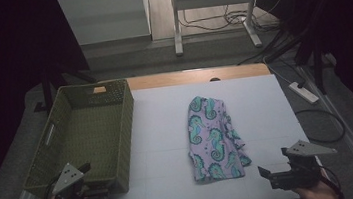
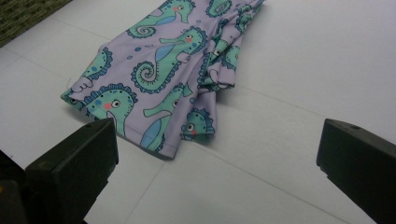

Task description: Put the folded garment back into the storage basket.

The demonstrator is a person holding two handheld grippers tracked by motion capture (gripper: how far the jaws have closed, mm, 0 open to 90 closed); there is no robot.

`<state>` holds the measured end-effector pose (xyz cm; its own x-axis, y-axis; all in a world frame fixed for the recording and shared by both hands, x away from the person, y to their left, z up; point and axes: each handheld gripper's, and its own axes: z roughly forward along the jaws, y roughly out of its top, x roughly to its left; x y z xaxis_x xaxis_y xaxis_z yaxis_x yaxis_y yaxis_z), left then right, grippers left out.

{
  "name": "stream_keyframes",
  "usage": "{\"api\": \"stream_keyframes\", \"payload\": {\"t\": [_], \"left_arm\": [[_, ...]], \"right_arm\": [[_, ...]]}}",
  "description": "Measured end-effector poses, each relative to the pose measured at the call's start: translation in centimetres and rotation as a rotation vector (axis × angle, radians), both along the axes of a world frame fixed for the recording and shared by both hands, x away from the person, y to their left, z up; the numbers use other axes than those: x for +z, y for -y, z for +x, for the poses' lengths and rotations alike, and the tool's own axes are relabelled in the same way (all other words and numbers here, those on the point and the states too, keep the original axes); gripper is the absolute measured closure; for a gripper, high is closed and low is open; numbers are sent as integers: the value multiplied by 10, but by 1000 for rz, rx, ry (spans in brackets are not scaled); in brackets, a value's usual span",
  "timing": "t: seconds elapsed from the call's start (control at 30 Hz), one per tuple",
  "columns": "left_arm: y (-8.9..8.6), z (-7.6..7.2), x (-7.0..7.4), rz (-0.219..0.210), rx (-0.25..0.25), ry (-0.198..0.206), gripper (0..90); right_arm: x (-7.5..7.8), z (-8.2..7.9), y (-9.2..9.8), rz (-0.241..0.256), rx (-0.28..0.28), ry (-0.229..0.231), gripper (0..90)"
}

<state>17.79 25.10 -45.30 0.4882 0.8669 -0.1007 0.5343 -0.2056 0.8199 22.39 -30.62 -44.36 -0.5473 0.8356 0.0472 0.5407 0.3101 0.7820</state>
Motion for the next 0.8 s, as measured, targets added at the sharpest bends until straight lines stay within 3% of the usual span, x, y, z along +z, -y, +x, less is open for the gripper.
{"api": "stream_keyframes", "payload": {"t": [0.3,0.37,0.4,0.57,0.8], "left_arm": [[6,5,5,13,-30,10,0],[8,7,7,-4,-52,7,0],[9,9,8,-27,-74,1,0],[13,15,11,-48,-101,-8,0],[23,27,20,-87,-152,-22,0]], "right_arm": [[3,5,-1,24,27,-19,0],[4,6,-1,21,35,-27,0],[5,7,-2,19,67,-35,0],[7,9,-4,36,99,-55,0],[10,14,-10,21,160,-66,0]]}}
